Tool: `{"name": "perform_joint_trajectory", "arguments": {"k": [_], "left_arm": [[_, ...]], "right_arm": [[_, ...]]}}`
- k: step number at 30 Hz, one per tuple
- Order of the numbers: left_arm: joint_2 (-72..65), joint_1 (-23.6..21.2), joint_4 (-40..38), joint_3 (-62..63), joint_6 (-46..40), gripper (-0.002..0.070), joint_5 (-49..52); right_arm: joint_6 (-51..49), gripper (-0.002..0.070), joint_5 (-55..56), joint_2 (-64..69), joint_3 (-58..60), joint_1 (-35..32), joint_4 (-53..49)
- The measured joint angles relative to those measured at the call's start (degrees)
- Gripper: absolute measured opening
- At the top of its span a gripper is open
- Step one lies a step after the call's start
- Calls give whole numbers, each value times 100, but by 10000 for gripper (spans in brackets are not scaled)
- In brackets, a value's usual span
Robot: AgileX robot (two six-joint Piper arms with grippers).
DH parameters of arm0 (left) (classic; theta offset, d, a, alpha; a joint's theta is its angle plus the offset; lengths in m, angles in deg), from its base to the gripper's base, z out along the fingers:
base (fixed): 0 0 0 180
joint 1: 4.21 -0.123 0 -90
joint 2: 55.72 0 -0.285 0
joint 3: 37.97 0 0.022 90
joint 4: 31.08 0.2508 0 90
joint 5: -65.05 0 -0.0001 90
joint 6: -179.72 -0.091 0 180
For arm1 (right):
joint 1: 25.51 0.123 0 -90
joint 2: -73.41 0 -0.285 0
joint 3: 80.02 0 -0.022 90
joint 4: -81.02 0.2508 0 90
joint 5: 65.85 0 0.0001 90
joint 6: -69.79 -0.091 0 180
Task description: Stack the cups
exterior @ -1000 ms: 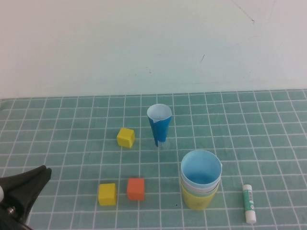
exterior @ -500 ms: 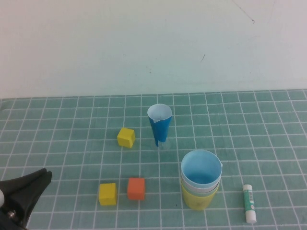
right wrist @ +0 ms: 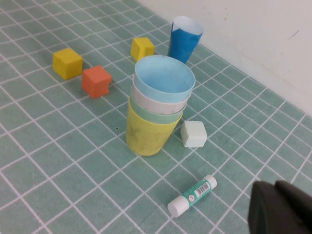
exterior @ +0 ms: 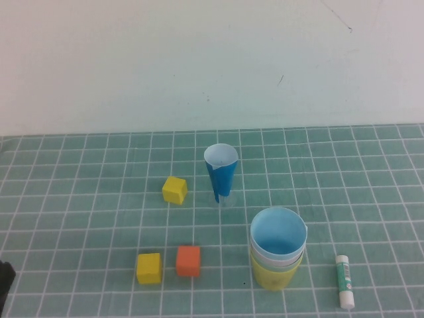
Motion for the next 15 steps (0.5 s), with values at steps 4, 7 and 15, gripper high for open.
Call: {"name": "perform_joint_trajectory", "arguments": {"k": [4,7,15], "left_arm": [[245,-764,-828,-508,-226,-1,-443],[319,-1136,-994,-832,-252,-1,-598],[900,-1271,-1459,-867,-304,-1,1209]], "right_arm": [[0,-1,0,0,0,0,0],[0,-1,0,0,0,0,0],[0,-1,-9,0,0,0,12]]}}
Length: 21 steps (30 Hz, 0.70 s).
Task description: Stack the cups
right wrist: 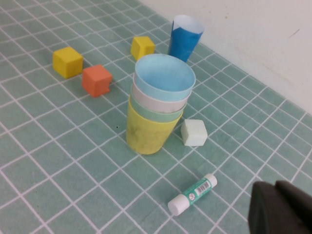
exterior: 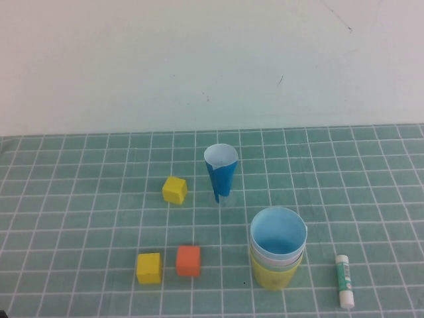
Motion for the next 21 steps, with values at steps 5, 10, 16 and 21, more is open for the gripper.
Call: {"name": "perform_joint_trajectory", "arguments": {"k": [5,10,16,21], "left_arm": [[12,-4,-196,11,-215,-1,195],[20,-4,-355,11,-548,-1,203],[24,-13,-487,11,-802,-1,208],[33,-13,-837,11,-811,-1,217]], "right_arm": [[0,-1,0,0,4,0,0],[0,-1,0,0,4,0,10],[0,-1,0,0,4,0,10],[0,-1,0,0,4,0,10]]}}
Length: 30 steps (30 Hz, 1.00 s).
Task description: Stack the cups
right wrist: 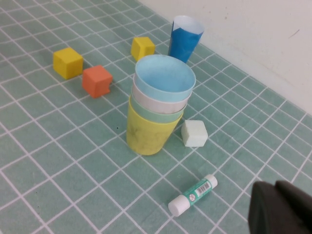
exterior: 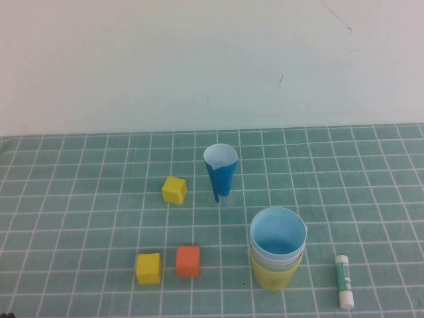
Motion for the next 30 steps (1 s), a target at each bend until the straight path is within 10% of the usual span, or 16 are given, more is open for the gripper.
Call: {"name": "perform_joint_trajectory", "arguments": {"k": [30], "left_arm": [[0,-13,-98,0,-546,-1,4]], "right_arm": [[0,-1,0,0,0,0,0]]}}
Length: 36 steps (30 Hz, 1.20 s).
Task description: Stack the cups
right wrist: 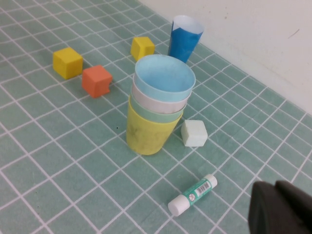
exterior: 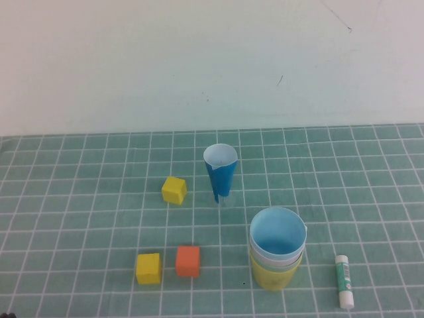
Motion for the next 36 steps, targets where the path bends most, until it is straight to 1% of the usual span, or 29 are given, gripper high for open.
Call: {"name": "perform_joint_trajectory", "arguments": {"k": [6,10,12,16,20,23,26,30,36], "left_arm": [[0,0,0,0,-5,-1,0],[0,0,0,0,-5,-1,0],[0,0,0,0,-5,-1,0],[0,0,0,0,-5,-1,0],[0,0,-9,0,-5,-1,0],[0,0,-13,0,-14,-1,0],[0,-14,-13,0,-14,-1,9],[0,-13,-13,0,-14,-1,9],[0,-13,-13,0,-14,-2,9]], "right_arm": [[0,-1,0,0,0,0,0],[366,-1,91,-116,37,-69,-158],[499,-1,303,-309,147,-327,-209],[538,-1,835,-664,563,-1181,-218],[495,-1,1635,-783,1238,-2343,-218],[484,-1,1894,-791,1599,-2993,-218],[485,-1,1944,-791,1914,-3397,-218],[485,-1,1892,-791,2064,-3745,-218],[485,-1,1756,-791,2064,-3884,-218]]}}
